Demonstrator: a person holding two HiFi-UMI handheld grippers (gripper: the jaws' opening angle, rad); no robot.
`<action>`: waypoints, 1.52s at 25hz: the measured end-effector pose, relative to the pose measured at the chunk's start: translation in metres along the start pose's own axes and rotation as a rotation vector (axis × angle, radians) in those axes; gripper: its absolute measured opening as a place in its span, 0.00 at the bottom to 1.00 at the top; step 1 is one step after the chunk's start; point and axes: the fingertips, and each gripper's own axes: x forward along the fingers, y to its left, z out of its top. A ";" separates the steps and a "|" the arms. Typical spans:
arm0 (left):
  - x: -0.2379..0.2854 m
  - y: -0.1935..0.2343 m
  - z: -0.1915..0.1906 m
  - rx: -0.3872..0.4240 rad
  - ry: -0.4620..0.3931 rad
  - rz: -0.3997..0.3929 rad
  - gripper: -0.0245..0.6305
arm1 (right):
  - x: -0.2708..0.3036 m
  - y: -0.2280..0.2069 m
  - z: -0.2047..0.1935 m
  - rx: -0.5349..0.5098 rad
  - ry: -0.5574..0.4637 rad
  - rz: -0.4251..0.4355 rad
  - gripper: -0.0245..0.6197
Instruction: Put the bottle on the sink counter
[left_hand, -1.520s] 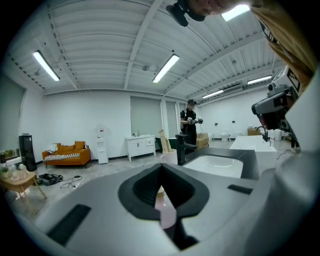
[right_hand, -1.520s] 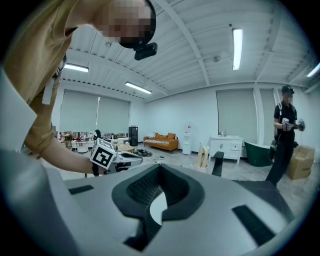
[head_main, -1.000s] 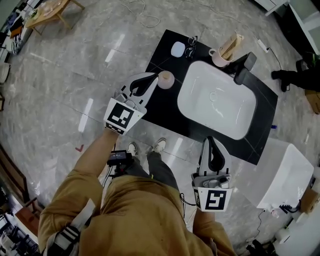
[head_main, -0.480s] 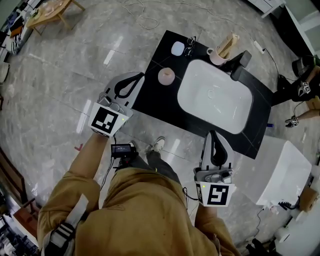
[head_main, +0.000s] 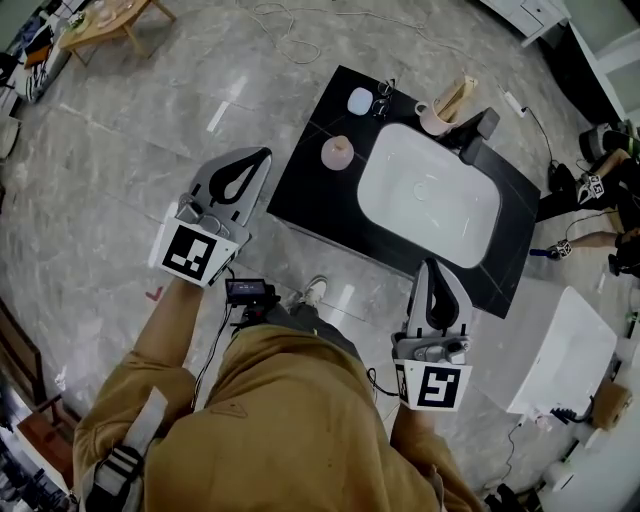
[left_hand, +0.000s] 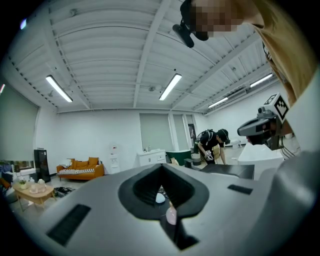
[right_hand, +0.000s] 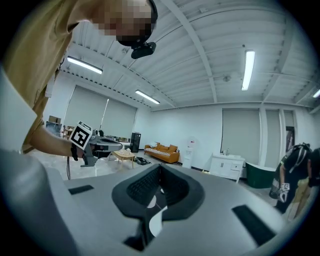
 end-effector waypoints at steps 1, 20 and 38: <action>-0.003 0.001 0.003 -0.001 -0.008 0.010 0.04 | 0.000 0.001 0.001 -0.001 -0.002 0.000 0.05; -0.085 0.021 0.033 0.029 -0.061 0.088 0.04 | -0.002 0.007 0.013 -0.001 -0.038 0.007 0.05; -0.106 0.008 0.079 0.011 -0.085 0.128 0.04 | -0.023 -0.005 0.014 0.000 -0.051 -0.031 0.05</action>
